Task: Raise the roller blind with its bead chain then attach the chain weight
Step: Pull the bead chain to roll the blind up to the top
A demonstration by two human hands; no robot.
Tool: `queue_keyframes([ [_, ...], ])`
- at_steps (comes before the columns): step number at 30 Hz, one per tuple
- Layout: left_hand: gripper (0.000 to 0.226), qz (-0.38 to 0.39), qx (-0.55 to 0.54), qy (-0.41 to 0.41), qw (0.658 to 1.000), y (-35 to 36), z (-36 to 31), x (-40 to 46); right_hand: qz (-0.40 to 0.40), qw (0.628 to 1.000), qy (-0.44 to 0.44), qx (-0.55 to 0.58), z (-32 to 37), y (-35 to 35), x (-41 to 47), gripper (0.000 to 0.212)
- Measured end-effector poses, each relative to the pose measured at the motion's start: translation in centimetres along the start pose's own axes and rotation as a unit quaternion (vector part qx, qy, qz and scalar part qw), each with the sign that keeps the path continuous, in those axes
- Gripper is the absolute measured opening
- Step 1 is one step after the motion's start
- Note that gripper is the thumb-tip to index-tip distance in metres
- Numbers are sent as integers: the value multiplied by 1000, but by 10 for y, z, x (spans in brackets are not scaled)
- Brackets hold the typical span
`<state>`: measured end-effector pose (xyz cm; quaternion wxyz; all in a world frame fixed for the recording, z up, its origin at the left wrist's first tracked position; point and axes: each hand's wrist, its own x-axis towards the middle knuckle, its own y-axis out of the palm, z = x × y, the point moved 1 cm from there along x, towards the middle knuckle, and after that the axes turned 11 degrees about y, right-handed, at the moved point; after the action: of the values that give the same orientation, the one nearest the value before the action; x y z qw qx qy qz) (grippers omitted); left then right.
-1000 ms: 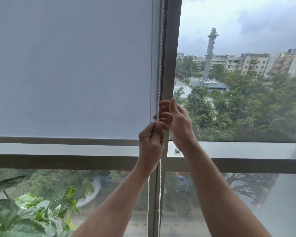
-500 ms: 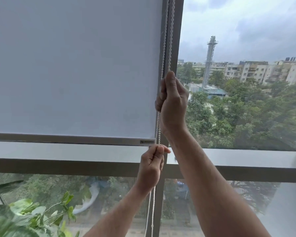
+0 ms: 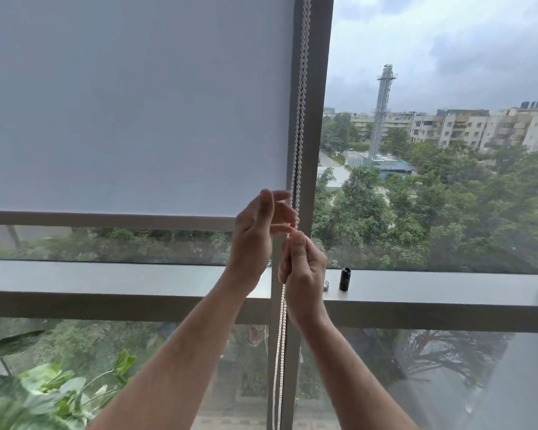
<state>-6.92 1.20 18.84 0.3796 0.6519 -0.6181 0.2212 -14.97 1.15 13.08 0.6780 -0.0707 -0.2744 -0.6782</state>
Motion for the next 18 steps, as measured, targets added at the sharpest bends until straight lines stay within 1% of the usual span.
queue_keyframes([
  [3,37,28,-95,-31,995,18,-13,13,6,1000,11,15,-1,1,1,42],
  [5,36,39,-117,-56,991,27,-14,17,23,999,17,29,-2,-1,5,44],
  [7,40,24,-107,-49,993,29,-12,18,74,994,49,56,-8,-9,11,43],
  [9,42,-6,-61,-12,998,27,-10,15,131,983,110,72,-14,-22,14,40],
  [10,41,-21,-35,7,999,24,-10,14,140,979,136,60,-15,-28,16,43],
  [12,38,-40,-10,26,999,22,-8,12,115,980,161,9,-14,-39,24,58],
  [13,37,-42,-3,29,999,23,-6,10,95,984,153,-14,-8,-40,30,60],
  [15,37,-40,16,23,999,28,1,0,74,991,105,-38,18,-35,45,54],
  [16,38,-39,16,12,999,31,7,-9,69,994,81,-36,34,-29,54,50],
  [18,41,-33,2,-10,999,33,23,-27,80,996,44,4,69,-16,69,43],
])
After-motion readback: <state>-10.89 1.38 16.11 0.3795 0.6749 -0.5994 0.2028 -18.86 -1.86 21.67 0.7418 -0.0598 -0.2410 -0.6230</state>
